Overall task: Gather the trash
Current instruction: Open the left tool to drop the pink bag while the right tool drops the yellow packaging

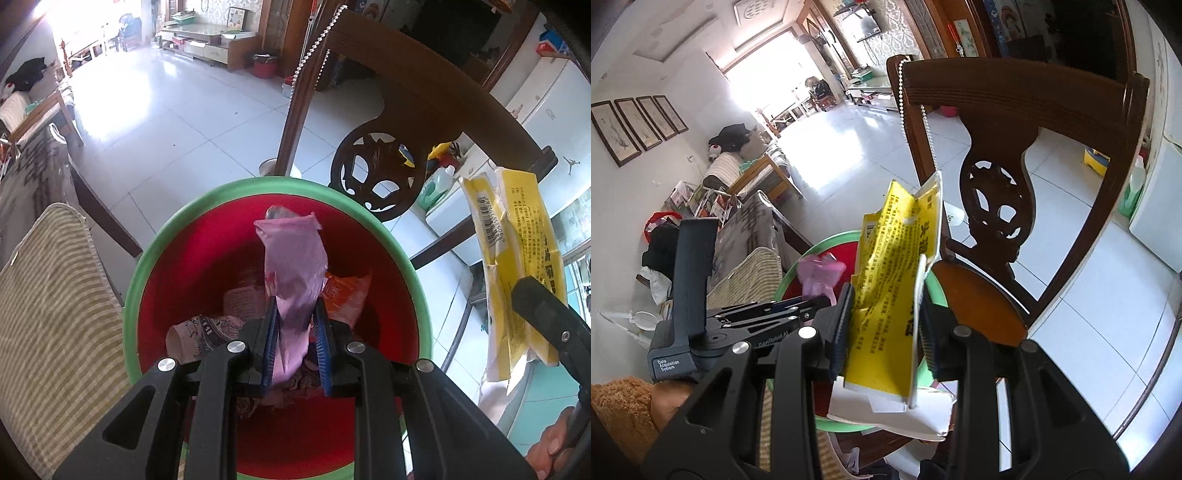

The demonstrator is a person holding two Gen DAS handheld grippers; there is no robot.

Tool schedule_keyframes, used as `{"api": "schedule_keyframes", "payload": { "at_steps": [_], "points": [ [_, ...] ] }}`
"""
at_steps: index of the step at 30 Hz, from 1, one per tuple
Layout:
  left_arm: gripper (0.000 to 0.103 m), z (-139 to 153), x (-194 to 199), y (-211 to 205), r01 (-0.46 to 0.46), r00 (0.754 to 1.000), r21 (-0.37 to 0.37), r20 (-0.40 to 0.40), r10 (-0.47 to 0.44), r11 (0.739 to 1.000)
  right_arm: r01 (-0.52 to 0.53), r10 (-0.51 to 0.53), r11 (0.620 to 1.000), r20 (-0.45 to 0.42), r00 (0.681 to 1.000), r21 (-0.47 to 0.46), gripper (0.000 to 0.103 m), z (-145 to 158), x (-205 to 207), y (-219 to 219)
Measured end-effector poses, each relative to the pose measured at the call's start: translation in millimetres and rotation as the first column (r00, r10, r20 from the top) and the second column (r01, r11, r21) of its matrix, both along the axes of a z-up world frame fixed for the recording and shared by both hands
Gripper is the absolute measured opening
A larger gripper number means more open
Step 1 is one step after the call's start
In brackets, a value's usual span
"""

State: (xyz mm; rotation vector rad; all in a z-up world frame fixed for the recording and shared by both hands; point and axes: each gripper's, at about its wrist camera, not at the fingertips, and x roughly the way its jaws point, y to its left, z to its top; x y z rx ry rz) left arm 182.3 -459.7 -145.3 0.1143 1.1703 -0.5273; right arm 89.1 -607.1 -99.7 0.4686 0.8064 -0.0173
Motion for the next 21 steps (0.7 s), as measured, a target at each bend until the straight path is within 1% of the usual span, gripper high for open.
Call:
{"api": "schedule_keyframes", "payload": {
  "at_steps": [2, 3, 5, 8, 10, 11, 13, 16, 18, 19, 21],
  "points": [
    [0.019, -1.1, 1.6, 3.4, -0.007, 1.0, -0.002, -0.004, 0.007, 1.0, -0.002, 0.002, 1.0, 0.002, 1.0, -0.002, 0.033, 0.5, 1.4, 0.1],
    [0.024, -0.9, 1.7, 5.6, -0.013, 1.0, -0.003, -0.005, 0.013, 1.0, -0.004, 0.004, 1.0, 0.004, 1.0, -0.003, 0.033, 1.1, 2.7, 0.2],
    [0.029, 4.4, 0.3, 12.0, -0.026, 1.0, -0.017, 0.008, 0.026, 1.0, -0.006, 0.006, 1.0, 0.009, 1.0, -0.006, 0.033, 3.7, 4.4, 1.4],
    [0.029, 13.2, -3.8, 19.5, -0.031, 0.999, -0.02, 0.041, 0.032, 0.999, -0.016, 0.016, 1.0, 0.019, 1.0, -0.009, 0.033, 4.6, 9.0, 1.1],
    [0.031, 17.4, -5.7, 23.6, -0.036, 0.998, -0.025, 0.055, 0.037, 0.999, -0.033, 0.033, 0.999, 0.019, 0.999, -0.013, 0.033, 3.6, 14.8, 3.9],
    [0.036, 19.2, -7.1, 26.6, -0.04, 0.997, -0.028, 0.061, 0.041, 0.999, -0.039, 0.039, 0.999, 0.017, 0.999, -0.014, 0.033, 3.4, 16.9, 5.2],
    [0.041, 22.3, -9.4, 32.0, -0.05, 0.996, -0.033, 0.069, 0.052, 0.998, -0.059, 0.059, 0.998, 0.013, 0.998, -0.014, 0.033, 1.4, 22.7, 9.2],
    [0.041, 28.3, -13.5, 40.6, -0.062, 0.994, -0.024, 0.087, 0.064, 0.998, -0.091, 0.091, 0.996, 0.006, 0.996, -0.014, 0.033, -1.5, 32.1, 16.1],
    [0.044, 32.9, -15.6, 47.2, -0.078, 0.991, -0.019, 0.109, 0.079, 0.997, -0.108, 0.108, 0.994, 0.005, 0.994, -0.016, 0.033, -2.2, 36.7, 20.4],
    [0.048, 36.0, -17.4, 52.9, -0.087, 0.989, -0.02, 0.118, 0.088, 0.996, -0.12, 0.12, 0.993, 0.004, 0.993, -0.017, 0.033, -2.6, 39.7, 23.1],
    [0.05, 41.7, -19.6, 62.8, -0.109, 0.984, -0.022, 0.137, 0.111, 0.994, -0.142, 0.142, 0.99, 0.0, 0.99, -0.02, 0.033, -4.2, 45.6, 29.2]
  ]
}}
